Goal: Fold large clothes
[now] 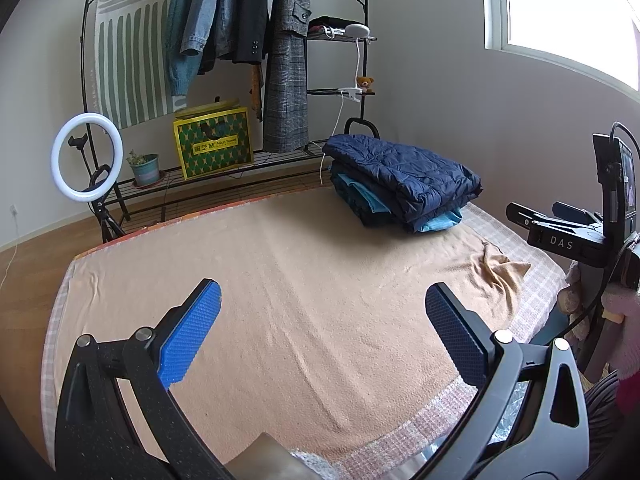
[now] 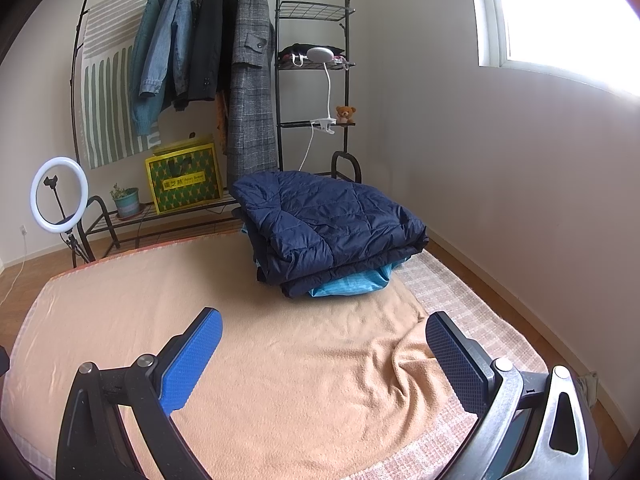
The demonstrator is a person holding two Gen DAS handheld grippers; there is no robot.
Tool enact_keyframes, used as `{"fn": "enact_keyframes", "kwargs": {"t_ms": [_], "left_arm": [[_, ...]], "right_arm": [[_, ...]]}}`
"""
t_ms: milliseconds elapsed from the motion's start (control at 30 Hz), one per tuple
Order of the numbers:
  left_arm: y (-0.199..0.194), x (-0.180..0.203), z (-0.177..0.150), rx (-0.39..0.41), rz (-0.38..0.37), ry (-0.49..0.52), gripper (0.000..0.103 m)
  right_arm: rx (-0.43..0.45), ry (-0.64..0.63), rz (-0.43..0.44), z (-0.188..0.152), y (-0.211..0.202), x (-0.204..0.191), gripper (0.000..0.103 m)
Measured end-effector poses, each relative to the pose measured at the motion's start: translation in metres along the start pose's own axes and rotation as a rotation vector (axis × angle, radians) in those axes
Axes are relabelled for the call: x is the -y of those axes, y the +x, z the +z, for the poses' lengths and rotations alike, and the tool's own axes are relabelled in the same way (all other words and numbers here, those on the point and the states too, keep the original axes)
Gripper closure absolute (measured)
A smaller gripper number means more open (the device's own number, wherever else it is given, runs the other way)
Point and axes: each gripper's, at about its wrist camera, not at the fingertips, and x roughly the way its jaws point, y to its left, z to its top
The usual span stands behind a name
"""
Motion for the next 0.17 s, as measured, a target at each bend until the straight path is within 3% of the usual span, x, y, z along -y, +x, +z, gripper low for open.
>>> {"fn": "enact_keyframes", "kwargs": {"t_ms": [167], "left_arm": [[0.0033, 0.0037, 0.0006, 0.009, 0.021, -0.008, 0.0]], "right_arm": [[0.0, 0.001, 0.001, 0.0004, 0.0007, 0.0003, 0.0]]}}
